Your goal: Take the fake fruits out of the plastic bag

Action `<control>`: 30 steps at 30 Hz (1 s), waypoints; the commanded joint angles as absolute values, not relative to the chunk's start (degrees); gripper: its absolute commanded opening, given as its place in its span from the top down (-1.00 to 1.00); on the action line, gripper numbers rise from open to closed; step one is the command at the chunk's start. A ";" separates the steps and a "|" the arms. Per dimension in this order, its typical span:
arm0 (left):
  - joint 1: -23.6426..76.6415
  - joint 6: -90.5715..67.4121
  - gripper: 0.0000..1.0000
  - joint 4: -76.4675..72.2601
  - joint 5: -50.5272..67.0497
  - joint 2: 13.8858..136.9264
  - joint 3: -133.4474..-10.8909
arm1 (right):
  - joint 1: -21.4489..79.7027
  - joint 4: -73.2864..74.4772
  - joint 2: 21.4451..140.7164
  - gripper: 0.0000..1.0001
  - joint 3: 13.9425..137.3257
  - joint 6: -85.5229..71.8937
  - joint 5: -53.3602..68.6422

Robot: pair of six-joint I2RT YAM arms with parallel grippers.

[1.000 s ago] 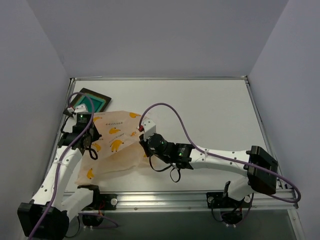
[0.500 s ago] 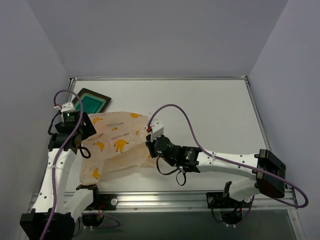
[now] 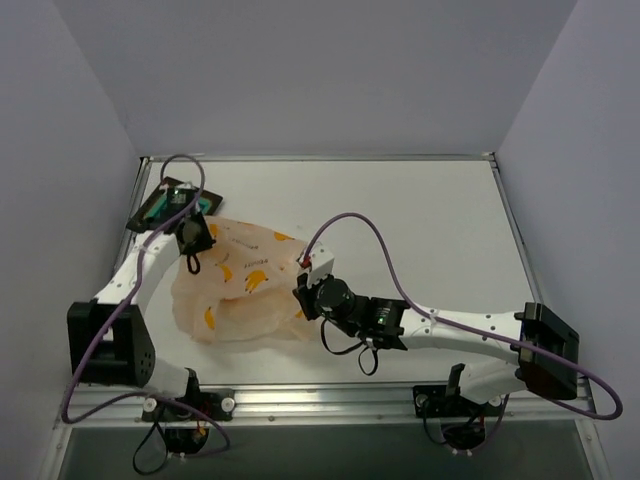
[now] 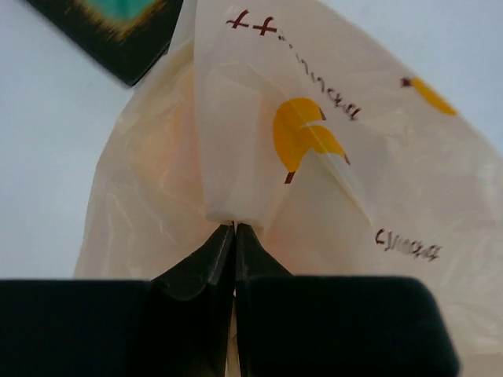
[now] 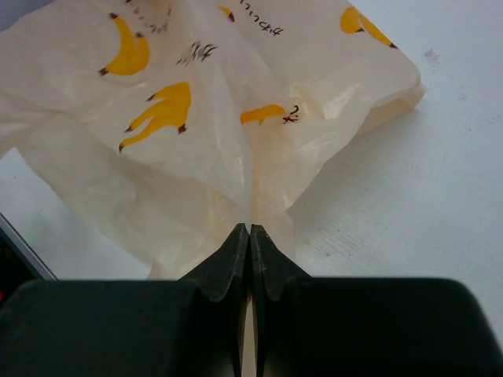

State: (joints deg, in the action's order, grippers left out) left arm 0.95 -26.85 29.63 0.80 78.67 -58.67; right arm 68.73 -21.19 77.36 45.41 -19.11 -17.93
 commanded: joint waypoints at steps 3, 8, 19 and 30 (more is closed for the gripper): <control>10.80 -27.25 0.95 24.25 0.53 87.62 -73.11 | 69.26 -19.60 75.85 1.00 47.37 -21.18 -18.11; 11.60 -26.46 -0.53 26.62 -5.09 80.54 -69.97 | 68.38 -18.90 77.33 1.00 47.63 -21.71 -19.77; 11.42 -32.60 -0.68 46.65 -5.28 45.46 -55.46 | 64.70 -12.58 71.29 -0.11 51.05 -21.36 -8.46; 12.30 -31.37 -0.72 52.39 -1.47 41.39 -53.00 | 50.29 -10.72 71.80 -0.48 59.14 -20.30 1.76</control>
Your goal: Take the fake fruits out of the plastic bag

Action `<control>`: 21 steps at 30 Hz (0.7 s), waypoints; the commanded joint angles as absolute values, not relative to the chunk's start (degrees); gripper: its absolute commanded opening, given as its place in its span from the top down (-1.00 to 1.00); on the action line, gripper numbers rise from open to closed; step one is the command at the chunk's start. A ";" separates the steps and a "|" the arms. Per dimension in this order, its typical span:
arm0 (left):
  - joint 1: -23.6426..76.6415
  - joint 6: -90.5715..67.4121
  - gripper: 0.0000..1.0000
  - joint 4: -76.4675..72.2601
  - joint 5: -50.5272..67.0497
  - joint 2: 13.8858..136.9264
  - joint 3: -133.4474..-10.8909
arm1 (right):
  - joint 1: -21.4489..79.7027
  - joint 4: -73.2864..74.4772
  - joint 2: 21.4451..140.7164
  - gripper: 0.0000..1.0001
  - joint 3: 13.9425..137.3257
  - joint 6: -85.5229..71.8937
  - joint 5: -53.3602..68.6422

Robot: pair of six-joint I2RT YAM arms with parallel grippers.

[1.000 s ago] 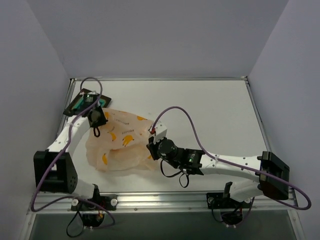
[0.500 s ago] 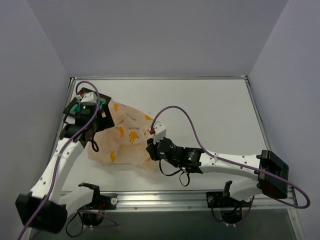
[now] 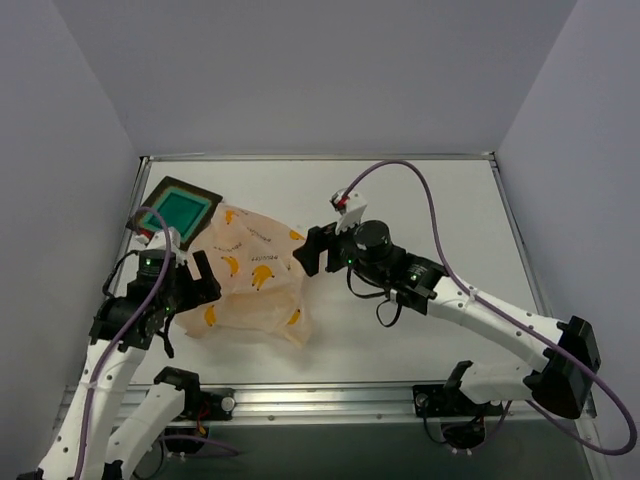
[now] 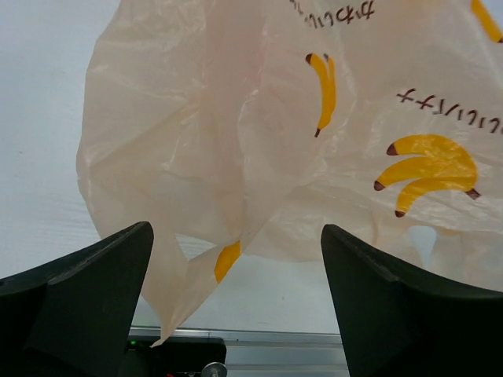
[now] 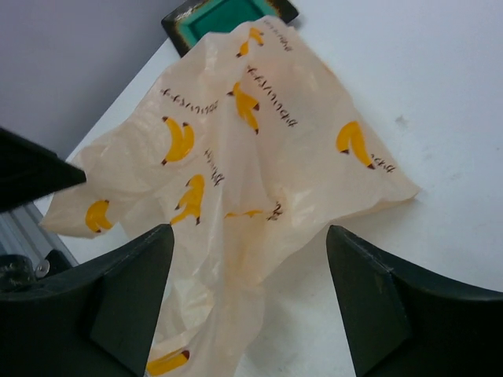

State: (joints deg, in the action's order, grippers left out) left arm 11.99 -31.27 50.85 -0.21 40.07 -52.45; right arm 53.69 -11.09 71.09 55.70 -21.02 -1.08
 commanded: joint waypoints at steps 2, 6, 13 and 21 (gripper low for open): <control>12.39 -31.03 -0.76 50.81 -0.97 43.58 -51.86 | 44.86 -11.07 75.22 -0.58 60.90 -19.08 2.37; 12.48 -29.97 -0.74 47.56 -0.97 50.61 -51.06 | 35.19 -13.17 85.32 -0.65 67.14 -16.09 12.29; 12.48 -27.60 0.95 46.14 -2.72 51.07 -53.26 | 26.98 -20.30 111.13 -0.77 77.85 -20.82 26.71; 10.81 -26.28 0.95 43.61 -4.31 48.96 -54.41 | 30.76 -22.41 128.31 -0.78 92.97 -25.05 33.13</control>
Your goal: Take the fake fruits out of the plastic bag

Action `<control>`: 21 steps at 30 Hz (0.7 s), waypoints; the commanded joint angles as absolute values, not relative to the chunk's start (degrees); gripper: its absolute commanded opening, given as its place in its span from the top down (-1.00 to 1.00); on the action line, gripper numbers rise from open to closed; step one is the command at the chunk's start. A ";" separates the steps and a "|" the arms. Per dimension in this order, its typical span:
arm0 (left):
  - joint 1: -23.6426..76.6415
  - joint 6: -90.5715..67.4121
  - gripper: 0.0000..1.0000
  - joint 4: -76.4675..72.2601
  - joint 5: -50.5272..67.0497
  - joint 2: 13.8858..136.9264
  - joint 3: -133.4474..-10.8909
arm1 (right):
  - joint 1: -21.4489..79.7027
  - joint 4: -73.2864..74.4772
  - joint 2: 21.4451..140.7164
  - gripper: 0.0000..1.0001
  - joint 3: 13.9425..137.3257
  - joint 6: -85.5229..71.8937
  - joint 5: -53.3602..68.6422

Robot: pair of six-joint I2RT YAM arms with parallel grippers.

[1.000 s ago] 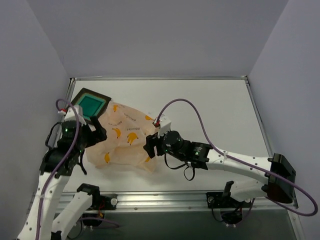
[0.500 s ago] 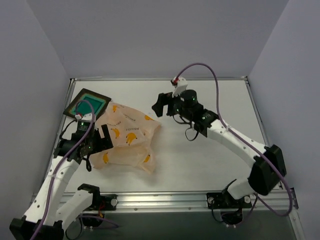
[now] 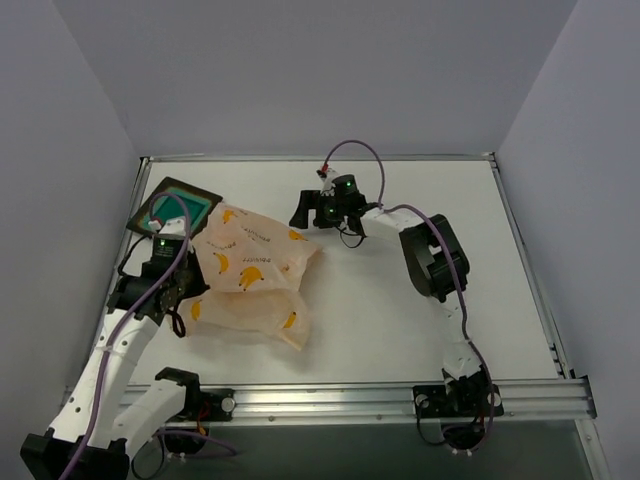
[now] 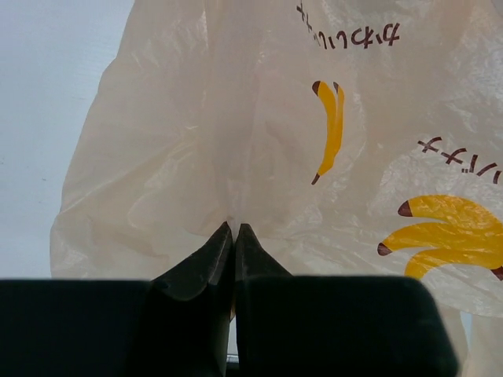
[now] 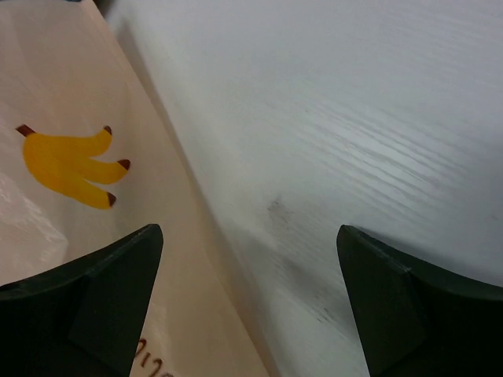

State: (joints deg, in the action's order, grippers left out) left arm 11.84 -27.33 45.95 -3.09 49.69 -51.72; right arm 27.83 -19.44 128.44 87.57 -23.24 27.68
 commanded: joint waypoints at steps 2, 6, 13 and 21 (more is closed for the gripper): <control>9.50 -26.72 0.95 42.11 -3.52 48.25 -54.93 | 32.07 -22.15 130.95 -0.75 94.48 -25.48 33.05; 8.26 -26.81 0.95 38.50 -2.02 48.95 -56.33 | 33.22 -26.00 135.08 -0.65 95.98 -29.61 34.79; 7.12 -28.74 0.95 32.79 0.00 50.27 -57.48 | 34.01 -45.94 139.74 0.16 92.12 -45.77 44.72; 7.12 -28.30 0.95 33.22 1.58 48.17 -55.72 | 33.75 -39.84 130.98 1.00 92.11 -41.06 39.30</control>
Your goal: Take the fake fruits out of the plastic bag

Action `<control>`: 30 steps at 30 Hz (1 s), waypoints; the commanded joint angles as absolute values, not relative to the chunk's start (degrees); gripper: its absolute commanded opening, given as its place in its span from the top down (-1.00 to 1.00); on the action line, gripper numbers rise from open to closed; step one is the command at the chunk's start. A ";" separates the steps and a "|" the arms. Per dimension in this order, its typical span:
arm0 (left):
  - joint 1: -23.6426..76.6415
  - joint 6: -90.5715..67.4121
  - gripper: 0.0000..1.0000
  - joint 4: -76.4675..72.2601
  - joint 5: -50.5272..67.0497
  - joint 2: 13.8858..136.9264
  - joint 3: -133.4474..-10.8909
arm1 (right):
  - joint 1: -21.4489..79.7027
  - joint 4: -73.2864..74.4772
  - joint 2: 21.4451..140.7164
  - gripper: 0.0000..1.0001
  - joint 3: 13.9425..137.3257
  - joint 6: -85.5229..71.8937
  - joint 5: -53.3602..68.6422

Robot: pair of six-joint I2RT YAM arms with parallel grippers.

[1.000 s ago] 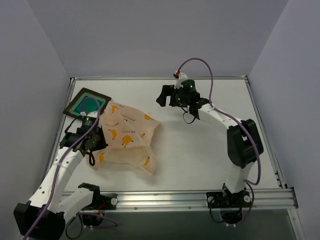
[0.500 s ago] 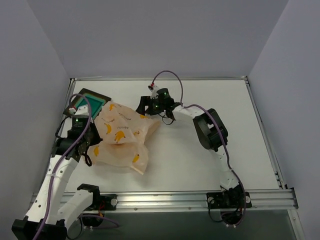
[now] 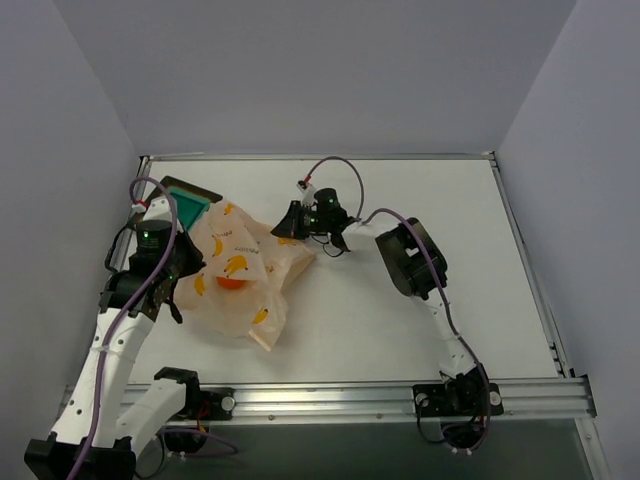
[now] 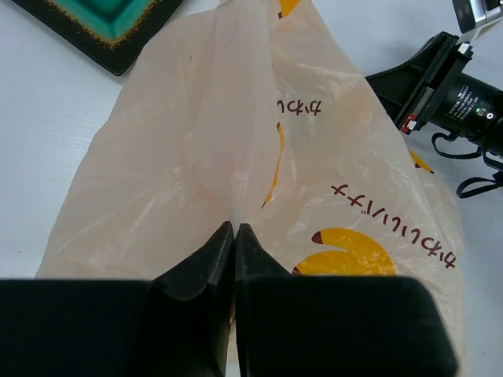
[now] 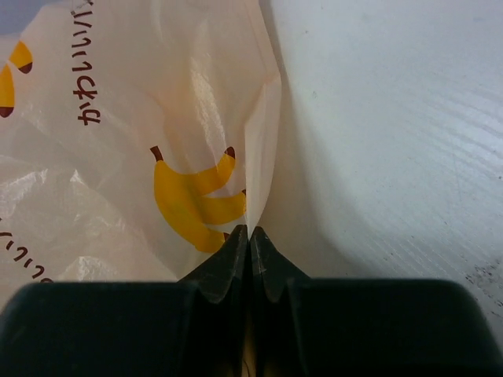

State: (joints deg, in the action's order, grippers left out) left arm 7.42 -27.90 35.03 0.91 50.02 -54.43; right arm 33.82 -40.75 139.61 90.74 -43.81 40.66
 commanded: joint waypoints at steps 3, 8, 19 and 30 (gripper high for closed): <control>7.12 -28.21 0.95 34.10 1.85 46.94 -54.67 | 35.33 -29.56 126.23 1.00 93.86 -32.28 34.12; 7.21 -28.21 0.95 35.33 0.88 44.56 -54.14 | 39.98 -14.96 119.89 1.00 95.89 -18.12 20.84; 7.65 -29.36 0.95 36.74 2.02 42.37 -56.07 | 42.63 -4.74 117.96 1.00 98.80 -13.27 11.96; 7.74 -28.74 0.95 37.53 0.62 40.43 -53.44 | 46.58 0.71 110.66 1.00 98.97 -9.05 3.34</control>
State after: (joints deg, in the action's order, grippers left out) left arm 7.49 -28.77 37.43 1.30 41.19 -52.86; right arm 45.82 1.13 117.38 98.98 -11.22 6.39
